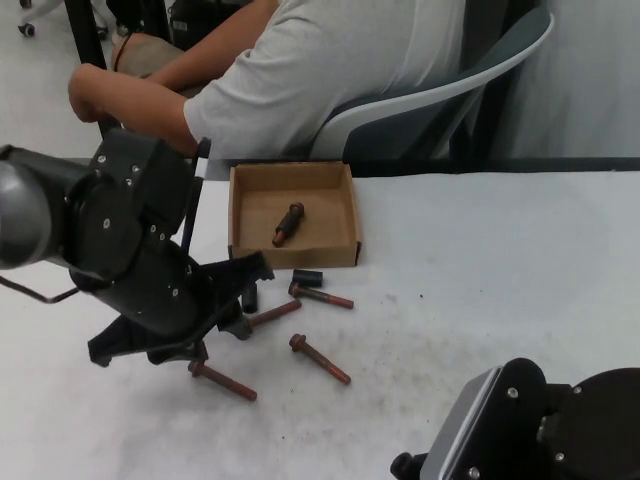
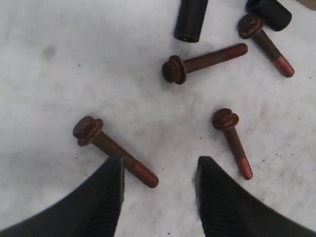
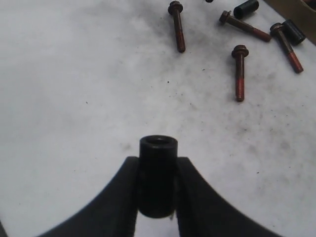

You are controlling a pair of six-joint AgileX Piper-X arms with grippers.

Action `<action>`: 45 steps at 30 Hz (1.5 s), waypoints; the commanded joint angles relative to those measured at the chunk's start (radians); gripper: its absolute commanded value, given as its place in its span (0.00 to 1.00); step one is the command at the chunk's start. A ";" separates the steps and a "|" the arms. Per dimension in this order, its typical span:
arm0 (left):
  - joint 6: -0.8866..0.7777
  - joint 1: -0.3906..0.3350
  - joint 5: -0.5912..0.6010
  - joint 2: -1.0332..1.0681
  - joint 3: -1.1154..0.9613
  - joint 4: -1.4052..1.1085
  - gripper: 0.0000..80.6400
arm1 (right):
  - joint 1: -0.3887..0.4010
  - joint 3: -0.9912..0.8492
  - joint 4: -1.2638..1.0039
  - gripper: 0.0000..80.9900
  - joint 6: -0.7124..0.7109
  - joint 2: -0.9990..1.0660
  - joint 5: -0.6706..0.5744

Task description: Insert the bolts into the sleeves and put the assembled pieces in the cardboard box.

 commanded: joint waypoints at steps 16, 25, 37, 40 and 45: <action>-0.249 0.017 -0.031 0.056 0.050 -0.086 0.48 | 0.002 -0.003 -0.086 0.00 0.013 -0.010 0.019; -0.264 0.013 -0.031 0.142 0.050 -0.109 0.48 | 0.002 -0.003 -0.086 0.00 -0.017 -0.010 0.015; -0.313 -0.026 -0.059 0.146 0.050 -0.117 0.48 | 0.002 -0.003 -0.086 0.00 -0.032 -0.010 0.015; -0.341 -0.044 -0.063 0.146 0.050 -0.117 0.48 | 0.002 -0.003 -0.086 0.00 -0.032 -0.010 0.015; -0.359 -0.064 -0.073 0.146 0.050 -0.114 0.43 | 0.002 0.000 -0.086 0.00 -0.032 -0.010 0.015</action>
